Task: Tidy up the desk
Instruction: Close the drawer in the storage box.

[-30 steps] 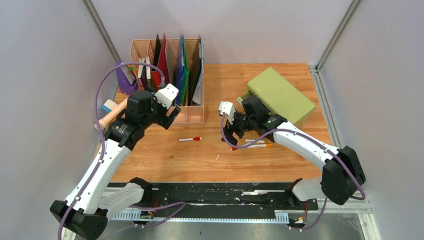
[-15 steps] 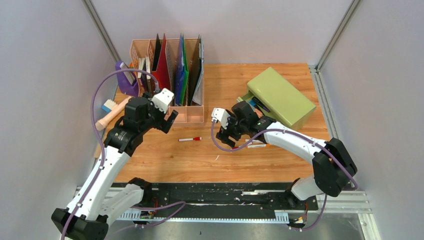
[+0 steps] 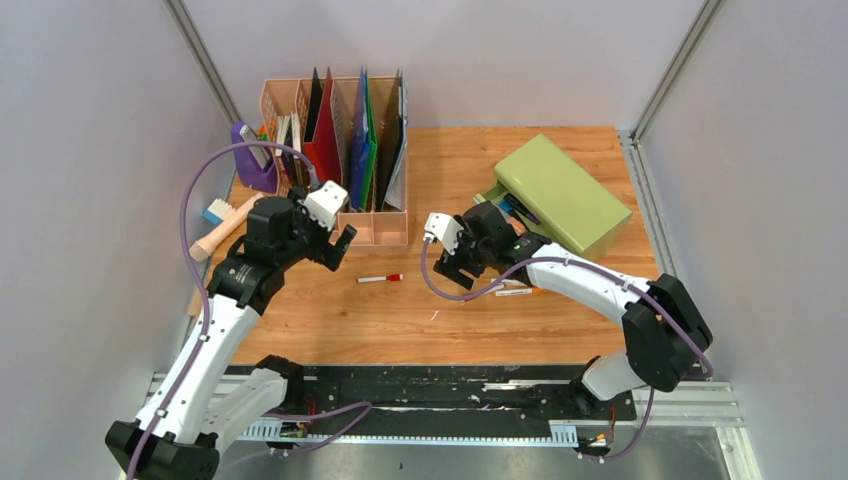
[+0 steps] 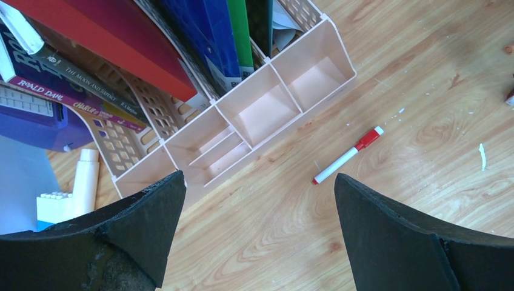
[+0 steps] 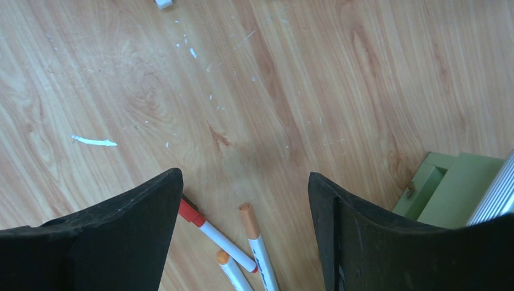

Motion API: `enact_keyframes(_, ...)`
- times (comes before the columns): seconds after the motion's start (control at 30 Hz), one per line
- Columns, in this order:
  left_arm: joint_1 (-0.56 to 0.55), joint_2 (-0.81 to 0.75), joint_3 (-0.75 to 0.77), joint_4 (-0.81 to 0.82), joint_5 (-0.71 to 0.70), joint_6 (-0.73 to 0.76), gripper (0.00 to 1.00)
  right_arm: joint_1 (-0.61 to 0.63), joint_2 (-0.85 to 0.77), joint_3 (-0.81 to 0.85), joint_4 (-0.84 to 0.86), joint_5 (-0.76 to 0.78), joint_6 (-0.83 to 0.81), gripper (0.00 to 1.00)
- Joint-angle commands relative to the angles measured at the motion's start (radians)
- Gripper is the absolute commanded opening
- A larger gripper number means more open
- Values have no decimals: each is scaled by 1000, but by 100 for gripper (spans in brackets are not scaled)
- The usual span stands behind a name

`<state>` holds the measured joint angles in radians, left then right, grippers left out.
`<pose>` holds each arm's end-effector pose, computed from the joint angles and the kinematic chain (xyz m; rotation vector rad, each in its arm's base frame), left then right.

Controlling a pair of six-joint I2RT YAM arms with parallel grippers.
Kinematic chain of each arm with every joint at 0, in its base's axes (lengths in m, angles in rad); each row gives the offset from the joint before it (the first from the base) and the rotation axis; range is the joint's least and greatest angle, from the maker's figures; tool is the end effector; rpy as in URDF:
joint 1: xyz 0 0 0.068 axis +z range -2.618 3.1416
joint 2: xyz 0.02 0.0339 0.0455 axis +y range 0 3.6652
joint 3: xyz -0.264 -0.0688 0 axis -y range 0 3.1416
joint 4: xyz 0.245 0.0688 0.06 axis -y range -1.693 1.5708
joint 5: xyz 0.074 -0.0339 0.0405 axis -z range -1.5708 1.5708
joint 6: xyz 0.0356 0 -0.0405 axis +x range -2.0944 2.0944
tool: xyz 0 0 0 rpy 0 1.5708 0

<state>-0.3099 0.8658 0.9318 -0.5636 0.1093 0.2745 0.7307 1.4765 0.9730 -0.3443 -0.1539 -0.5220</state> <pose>0.1755 -0.0603 0.3384 0.6598 1.9598 -0.1348 0.2279 0.2116 0.2288 -1.4779 1.9221 0.2813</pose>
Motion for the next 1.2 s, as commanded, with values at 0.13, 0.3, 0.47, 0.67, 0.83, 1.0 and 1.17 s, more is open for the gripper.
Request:
enact_keyframes(0.13,18,-6,-18,33,72,13,100,-5,-17,-8,37,58,-32,77)
enact_keyframes(0.3,23,-6,-25,34,86,22,100,-7,-41,-12,18,10,-41,76)
enact_keyframes(0.47,29,-7,-28,35,88,23,100,-7,-42,-7,2,-7,-45,76)
enact_keyframes(0.67,32,-11,-32,35,99,26,100,-31,-2,-3,6,78,-55,81)
enact_keyframes(0.83,32,-16,-36,36,112,27,100,-91,28,5,6,129,-50,84)
enact_keyframes(1.0,32,-24,-40,35,113,30,100,-160,27,11,7,153,-37,84)
enact_keyframes(1.17,33,-24,-43,36,117,32,100,-224,20,18,4,198,-26,84)
